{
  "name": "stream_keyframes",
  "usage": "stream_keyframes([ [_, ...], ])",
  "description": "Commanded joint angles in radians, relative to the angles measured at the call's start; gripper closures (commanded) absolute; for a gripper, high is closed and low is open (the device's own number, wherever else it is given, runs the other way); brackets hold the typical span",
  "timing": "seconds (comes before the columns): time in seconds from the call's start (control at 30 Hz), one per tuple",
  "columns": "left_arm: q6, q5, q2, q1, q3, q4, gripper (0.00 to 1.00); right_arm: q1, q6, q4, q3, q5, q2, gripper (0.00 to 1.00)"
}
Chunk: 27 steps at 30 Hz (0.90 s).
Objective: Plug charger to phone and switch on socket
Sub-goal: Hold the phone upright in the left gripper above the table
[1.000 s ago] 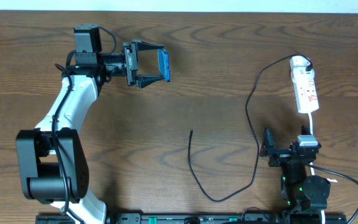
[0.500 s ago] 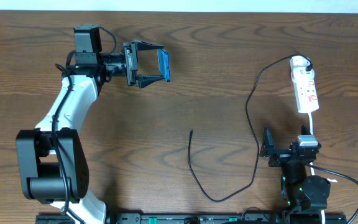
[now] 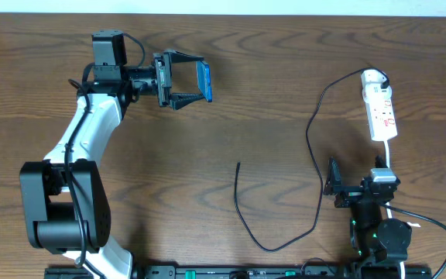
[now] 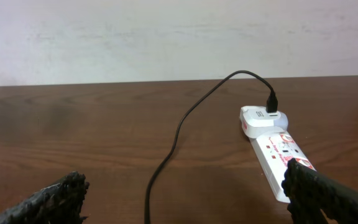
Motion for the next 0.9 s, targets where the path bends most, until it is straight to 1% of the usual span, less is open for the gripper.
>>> stream_keyframes([
  [0.0, 0.040, 0.035, -0.029, 0.003, 0.005, 0.008, 0.92, 0.006, 0.010, -0.001, -0.004, 0.004, -0.003, 0.01],
  [0.87, 0.055, 0.013, -0.029, 0.003, 0.005, 0.008, 0.93, 0.006, 0.010, -0.001, -0.004, 0.004, -0.003, 0.01],
])
